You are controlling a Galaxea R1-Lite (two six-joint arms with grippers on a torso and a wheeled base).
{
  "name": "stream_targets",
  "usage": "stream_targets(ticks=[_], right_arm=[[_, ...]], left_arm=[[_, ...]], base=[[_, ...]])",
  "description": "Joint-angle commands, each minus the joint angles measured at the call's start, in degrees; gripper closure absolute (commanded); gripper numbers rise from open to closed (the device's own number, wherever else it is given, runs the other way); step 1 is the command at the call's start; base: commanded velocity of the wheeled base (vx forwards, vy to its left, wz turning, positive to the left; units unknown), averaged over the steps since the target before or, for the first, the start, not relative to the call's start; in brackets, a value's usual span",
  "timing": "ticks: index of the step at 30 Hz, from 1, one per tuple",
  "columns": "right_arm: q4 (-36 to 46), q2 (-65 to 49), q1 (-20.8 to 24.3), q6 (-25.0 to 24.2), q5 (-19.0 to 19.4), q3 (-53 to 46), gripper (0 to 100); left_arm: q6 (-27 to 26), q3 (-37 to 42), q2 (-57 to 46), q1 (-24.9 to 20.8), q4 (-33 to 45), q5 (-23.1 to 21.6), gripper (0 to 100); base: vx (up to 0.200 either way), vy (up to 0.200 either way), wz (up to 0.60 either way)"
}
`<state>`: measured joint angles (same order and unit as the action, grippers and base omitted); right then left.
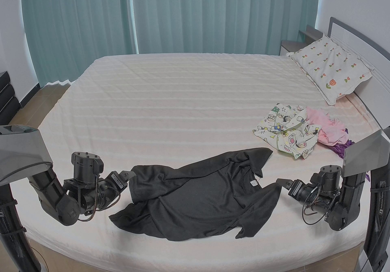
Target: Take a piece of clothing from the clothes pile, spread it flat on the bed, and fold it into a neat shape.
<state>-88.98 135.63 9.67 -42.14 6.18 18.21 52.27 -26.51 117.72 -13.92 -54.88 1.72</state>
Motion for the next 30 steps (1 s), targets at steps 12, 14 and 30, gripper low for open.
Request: stream_targets(ticks=[12,14,30], right_arm=[[-0.76,-0.28,1.32,0.04,-0.29,-0.72,0],[-0.76,-0.19,1.49,0.04,-0.38,-0.9,0],[-0.76,-0.28,1.67,0.04,-0.38,-1.16,0]], left_arm=[[0.11,-0.12,1.19,0.03,-0.14,0.04,0],[0.11,-0.12,1.19,0.03,-0.05,0.04,0],[-0.51,-4.69,7.34,-0.49,-0.14,1.62,0]], base=[[0.117,0.0,0.0],[0.2,0.0,0.0],[0.038,0.0,0.0]])
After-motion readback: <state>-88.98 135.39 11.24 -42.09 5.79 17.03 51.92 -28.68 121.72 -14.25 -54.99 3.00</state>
